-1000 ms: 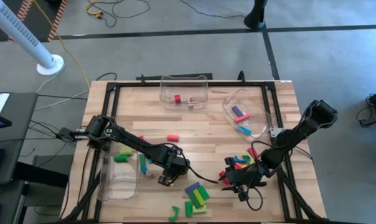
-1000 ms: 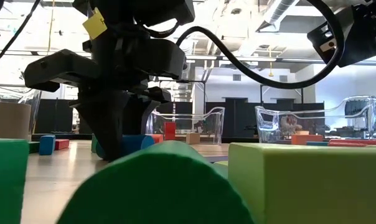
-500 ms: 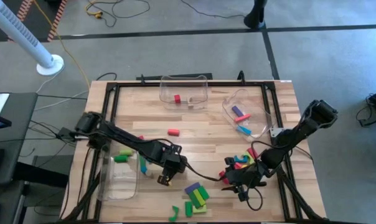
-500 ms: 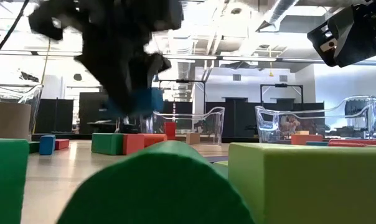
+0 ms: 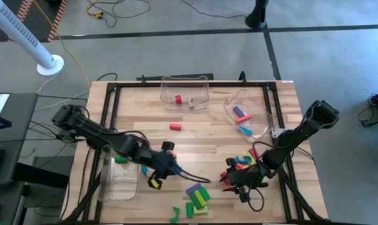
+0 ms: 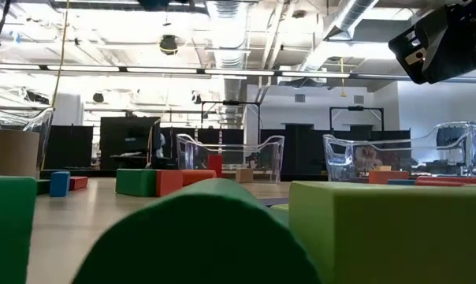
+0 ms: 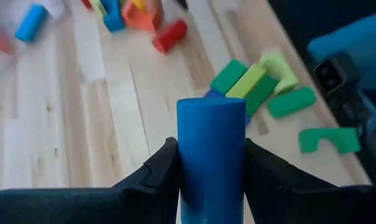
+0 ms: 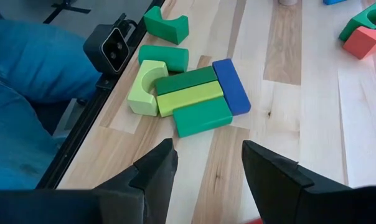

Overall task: Sort blocks by size
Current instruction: Put the blue cylindrical block into the left transparent bin

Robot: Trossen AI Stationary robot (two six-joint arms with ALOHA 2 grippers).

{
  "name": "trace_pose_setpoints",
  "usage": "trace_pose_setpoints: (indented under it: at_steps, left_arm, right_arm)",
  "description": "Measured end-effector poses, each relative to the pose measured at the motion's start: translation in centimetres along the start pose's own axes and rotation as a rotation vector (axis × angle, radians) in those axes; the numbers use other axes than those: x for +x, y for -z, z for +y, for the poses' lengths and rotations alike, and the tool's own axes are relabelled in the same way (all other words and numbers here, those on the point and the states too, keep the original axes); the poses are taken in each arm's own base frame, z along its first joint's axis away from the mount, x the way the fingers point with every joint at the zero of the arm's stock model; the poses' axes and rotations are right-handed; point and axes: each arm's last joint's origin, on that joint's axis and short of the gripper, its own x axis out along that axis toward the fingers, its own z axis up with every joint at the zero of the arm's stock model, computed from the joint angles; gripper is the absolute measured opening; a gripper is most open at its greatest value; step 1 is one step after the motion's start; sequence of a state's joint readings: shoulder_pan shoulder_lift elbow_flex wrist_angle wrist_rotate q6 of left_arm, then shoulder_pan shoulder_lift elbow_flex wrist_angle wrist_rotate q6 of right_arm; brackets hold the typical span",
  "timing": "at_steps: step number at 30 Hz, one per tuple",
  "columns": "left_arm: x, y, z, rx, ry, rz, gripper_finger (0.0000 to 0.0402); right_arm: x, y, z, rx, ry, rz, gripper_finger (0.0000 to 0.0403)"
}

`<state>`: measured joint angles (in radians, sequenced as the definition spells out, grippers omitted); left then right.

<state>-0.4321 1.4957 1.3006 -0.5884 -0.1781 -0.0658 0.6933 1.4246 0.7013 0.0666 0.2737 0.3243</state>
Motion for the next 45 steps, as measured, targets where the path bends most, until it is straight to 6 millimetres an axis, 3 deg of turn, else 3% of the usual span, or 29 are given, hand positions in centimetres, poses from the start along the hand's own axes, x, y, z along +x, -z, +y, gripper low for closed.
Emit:
trace_pose_setpoints:
  at_steps: [6, 14, 37, 45]
  left_arm:
    - [-3.8, 0.0, -0.7, -0.051, 0.026, -0.056, 0.0135]
    - [-6.5, 1.4, -1.2, -0.149, 0.048, 0.025, 0.0135]
    - [-9.1, 6.7, -3.1, -0.359, -0.111, 0.484, 0.0135]
    - [-8.4, 8.9, -4.0, -0.379, -0.156, 0.577, 0.0135]
  right_arm:
    - [0.0, 0.0, 0.0, 0.000, -0.001, -0.002, 0.0217]
    - [0.0, 0.0, 0.0, 0.000, -0.001, -0.002, 0.0217]
    - [0.0, 0.0, 0.0, 0.008, -0.001, -0.002, 0.0217]
    - [0.0, 0.0, 0.0, 0.013, -0.001, -0.002, 0.0217]
